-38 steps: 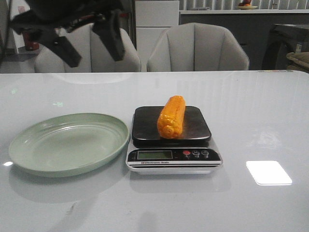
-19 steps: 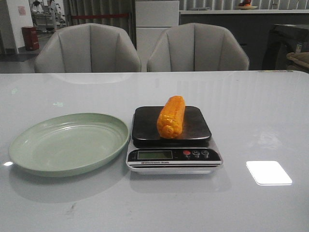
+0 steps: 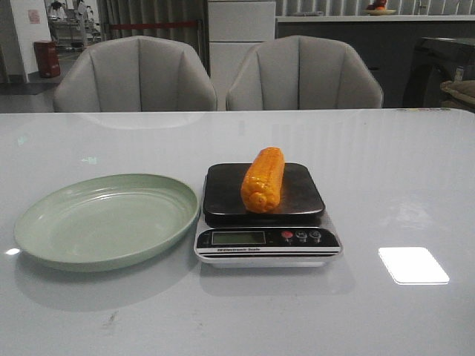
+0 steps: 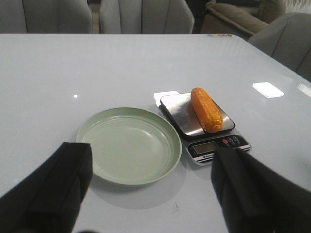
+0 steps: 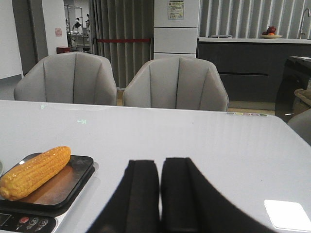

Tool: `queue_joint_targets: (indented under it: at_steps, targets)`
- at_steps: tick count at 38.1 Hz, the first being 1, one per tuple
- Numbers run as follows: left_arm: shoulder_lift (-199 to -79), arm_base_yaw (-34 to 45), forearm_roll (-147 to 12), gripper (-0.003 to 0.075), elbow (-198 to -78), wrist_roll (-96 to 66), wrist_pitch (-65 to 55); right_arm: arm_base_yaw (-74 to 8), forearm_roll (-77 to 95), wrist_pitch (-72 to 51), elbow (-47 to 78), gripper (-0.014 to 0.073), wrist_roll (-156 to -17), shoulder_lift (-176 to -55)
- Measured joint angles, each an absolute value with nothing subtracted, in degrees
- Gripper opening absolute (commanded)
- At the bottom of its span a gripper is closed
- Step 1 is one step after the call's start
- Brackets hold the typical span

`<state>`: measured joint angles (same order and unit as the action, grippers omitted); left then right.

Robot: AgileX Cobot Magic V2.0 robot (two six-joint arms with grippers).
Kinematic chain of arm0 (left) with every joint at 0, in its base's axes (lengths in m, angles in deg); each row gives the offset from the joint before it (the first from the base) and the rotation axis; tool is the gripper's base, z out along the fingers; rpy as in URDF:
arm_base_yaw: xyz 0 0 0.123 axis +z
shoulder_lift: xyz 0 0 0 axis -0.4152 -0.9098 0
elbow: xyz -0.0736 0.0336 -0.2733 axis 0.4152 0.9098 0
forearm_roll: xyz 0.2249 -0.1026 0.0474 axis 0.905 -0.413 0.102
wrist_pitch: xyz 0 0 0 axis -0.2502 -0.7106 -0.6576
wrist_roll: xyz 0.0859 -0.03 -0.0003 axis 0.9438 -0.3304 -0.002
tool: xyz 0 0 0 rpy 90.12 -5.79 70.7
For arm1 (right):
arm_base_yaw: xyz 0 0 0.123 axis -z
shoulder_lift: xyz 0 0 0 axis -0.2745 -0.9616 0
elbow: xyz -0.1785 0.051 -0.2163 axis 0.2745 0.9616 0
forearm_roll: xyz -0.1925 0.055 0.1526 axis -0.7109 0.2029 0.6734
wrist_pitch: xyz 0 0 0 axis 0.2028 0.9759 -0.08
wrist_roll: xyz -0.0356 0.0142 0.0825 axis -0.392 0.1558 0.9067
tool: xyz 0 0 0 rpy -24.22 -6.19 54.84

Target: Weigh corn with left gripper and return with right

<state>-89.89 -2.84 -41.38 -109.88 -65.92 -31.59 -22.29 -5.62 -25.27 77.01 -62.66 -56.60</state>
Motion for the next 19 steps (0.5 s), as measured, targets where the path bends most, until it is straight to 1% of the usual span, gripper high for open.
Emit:
queue_joint_targets:
  at_steps: [7,10,12,14,16,17,19]
  targets:
    - [-81.3,-2.84,-40.98,0.0549,-107.32,-64.75,-32.85,-22.29,-5.62,-25.27,77.01,0.0186,-62.66,-56.6]
    - [-80.88,-2.84,-40.98,0.0499,-106.45,-64.66,-33.42,-22.29,-5.62,-25.27,77.01,0.0186,-62.66,-56.6]
    - [-80.88,-2.84,-40.98,0.0417,-105.78,-64.63,-34.42,-22.29,-5.62,-25.27,77.01,0.0186,-62.66,-56.6]
    - [-80.88,-2.84,-40.98,0.0309,-104.95,-64.53,-35.16,-22.29,-5.62,-25.27,77.01,0.0186,-62.66,-56.6]
    - [-80.88,-2.84,-40.98,0.0153,-104.44,-64.5,-35.57,-22.29,-5.62,-25.27,77.01,0.0186,-62.66,-56.6]
    - [-80.88,-2.84,-40.98,0.009,-104.22,-64.4,-35.6,-22.29,-5.62,-25.27,77.01,0.0186,-62.66,-56.6]
    - [-80.88,-2.84,-40.96,0.0143,-103.96,-64.26,-35.5,-22.29,-5.62,-25.27,77.01,0.0186,-62.66,-56.6]
